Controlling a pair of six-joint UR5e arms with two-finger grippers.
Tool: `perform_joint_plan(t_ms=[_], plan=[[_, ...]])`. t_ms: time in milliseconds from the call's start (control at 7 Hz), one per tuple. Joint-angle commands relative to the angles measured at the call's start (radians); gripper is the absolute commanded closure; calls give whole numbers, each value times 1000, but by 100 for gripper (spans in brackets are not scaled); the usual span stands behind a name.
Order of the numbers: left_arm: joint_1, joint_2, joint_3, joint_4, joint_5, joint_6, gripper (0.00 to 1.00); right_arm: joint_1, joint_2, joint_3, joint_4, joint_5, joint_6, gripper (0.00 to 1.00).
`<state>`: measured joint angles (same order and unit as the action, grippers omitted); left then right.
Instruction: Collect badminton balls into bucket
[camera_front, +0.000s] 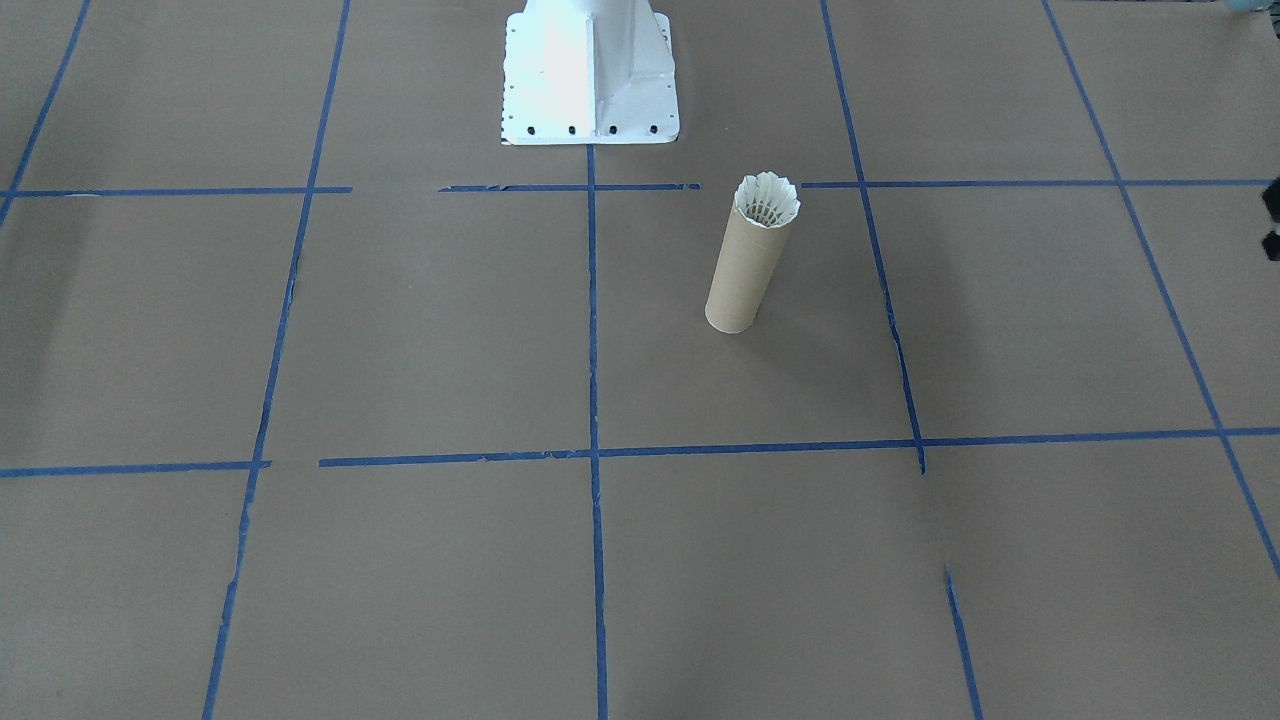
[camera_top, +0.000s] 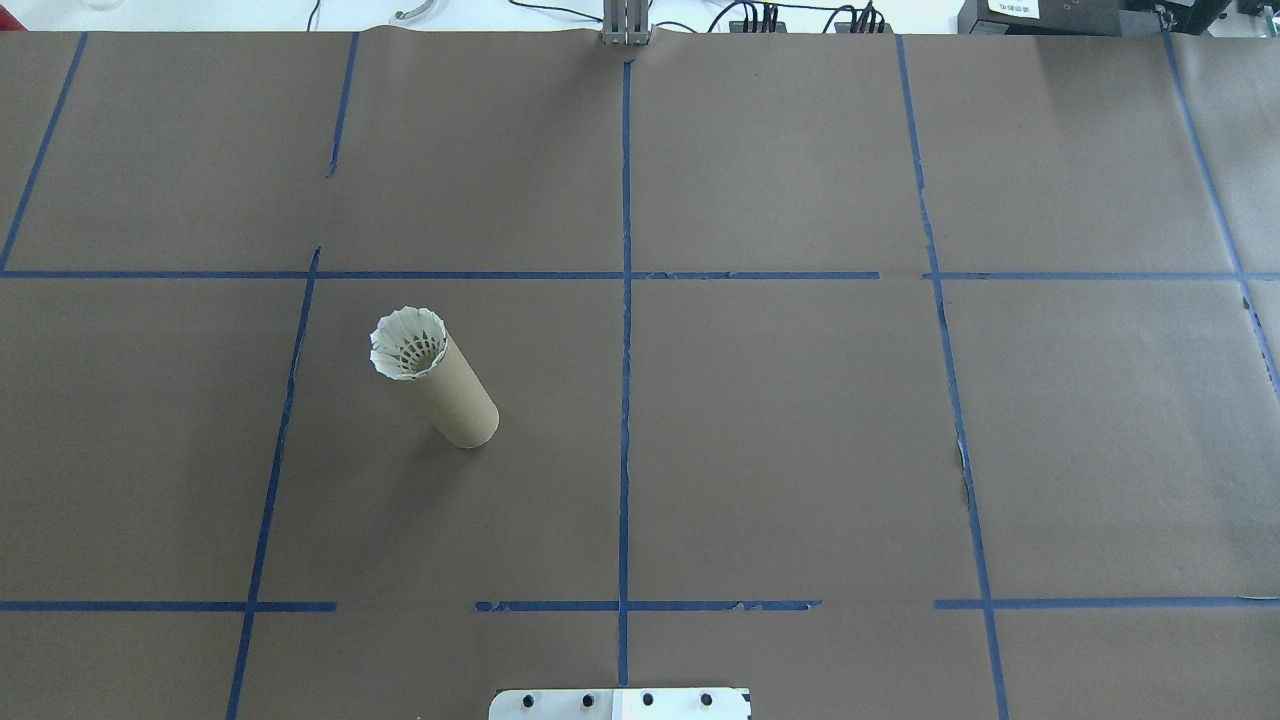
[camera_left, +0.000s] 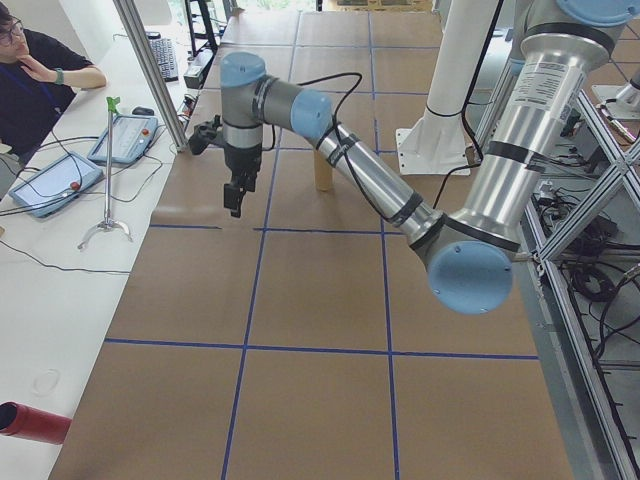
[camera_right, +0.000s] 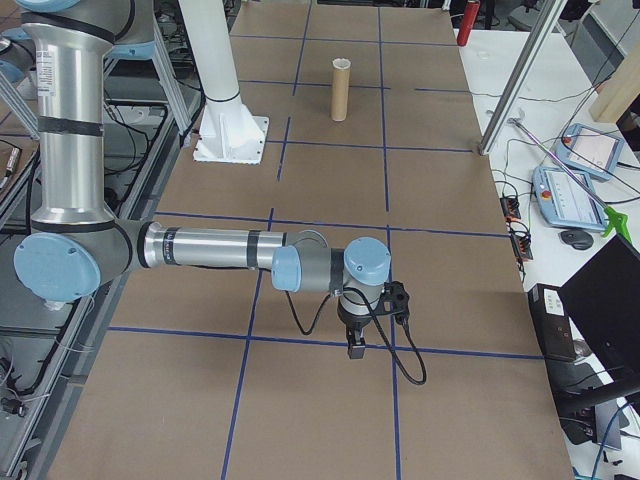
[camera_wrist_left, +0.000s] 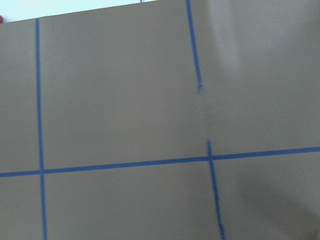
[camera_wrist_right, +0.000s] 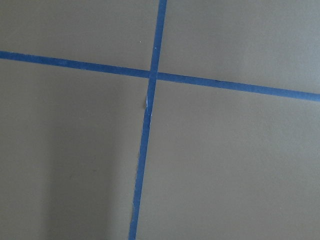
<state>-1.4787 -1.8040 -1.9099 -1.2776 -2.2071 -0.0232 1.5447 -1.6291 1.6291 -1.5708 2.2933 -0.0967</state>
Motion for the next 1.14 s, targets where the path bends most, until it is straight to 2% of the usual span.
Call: perform_joint_plan(t_ms=[0, 286, 429, 571, 714, 1000], plan=[[-89, 232, 168, -304, -89, 115, 0, 0, 0, 0, 0, 0, 0, 0], [-88, 311, 232, -330, -100, 109, 0, 0, 0, 0, 0, 0, 0, 0], [-86, 298, 265, -332, -100, 111, 0, 0, 0, 0, 0, 0, -2, 0], [-89, 314, 250, -329, -105, 111, 0, 0, 0, 0, 0, 0, 0, 0], [-92, 318, 250, -327, -170, 109, 0, 0, 0, 0, 0, 0, 0, 0], [-97, 319, 240, -325, -197, 109, 0, 0, 0, 0, 0, 0, 0, 0]])
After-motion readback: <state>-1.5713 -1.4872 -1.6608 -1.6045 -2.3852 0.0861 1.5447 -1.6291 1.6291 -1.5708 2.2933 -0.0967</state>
